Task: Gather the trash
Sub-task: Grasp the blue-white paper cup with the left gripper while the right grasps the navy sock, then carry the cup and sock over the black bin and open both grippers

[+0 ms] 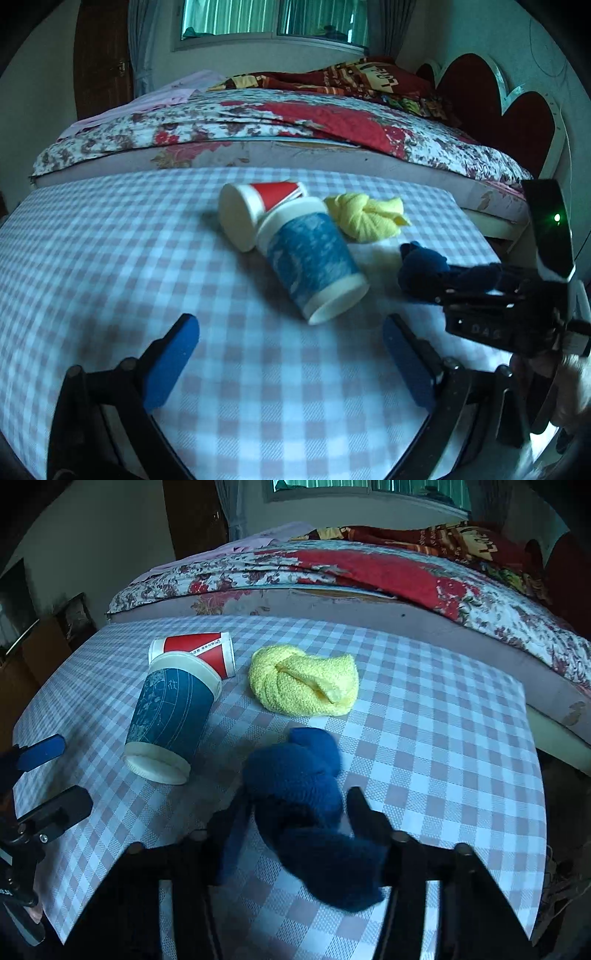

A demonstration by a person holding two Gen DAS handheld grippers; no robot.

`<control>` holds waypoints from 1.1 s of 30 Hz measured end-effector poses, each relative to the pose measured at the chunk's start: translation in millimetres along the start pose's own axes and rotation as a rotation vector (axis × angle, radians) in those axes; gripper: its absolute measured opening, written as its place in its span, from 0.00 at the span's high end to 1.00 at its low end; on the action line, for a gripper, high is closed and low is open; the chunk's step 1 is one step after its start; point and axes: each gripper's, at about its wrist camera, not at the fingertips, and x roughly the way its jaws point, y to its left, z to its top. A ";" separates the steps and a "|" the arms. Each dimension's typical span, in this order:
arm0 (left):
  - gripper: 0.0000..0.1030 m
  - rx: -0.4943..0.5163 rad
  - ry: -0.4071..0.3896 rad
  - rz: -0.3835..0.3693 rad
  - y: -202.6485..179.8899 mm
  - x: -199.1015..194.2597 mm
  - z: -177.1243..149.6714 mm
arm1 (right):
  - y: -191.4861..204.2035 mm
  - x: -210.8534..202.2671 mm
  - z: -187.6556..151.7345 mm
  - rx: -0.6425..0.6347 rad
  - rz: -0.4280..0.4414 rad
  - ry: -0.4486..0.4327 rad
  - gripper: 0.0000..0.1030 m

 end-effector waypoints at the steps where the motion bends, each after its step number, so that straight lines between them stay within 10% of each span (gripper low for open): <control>1: 0.06 0.004 -0.004 -0.011 -5.6 5.8 4.4 | -2.9 -0.2 1.4 -0.002 -0.008 -0.010 0.55; 9: 0.09 -0.007 0.048 0.031 -21.7 53.1 22.6 | -41.9 -5.3 -2.8 0.104 -0.077 -0.046 0.56; 14: 0.36 -0.023 0.107 0.040 -11.6 65.4 17.7 | -45.0 -7.4 -5.1 0.125 -0.057 -0.035 0.58; 33: 0.44 0.144 0.011 -0.088 -67.5 -45.8 -33.9 | -24.2 -134.7 -86.4 0.151 -0.103 -0.139 0.64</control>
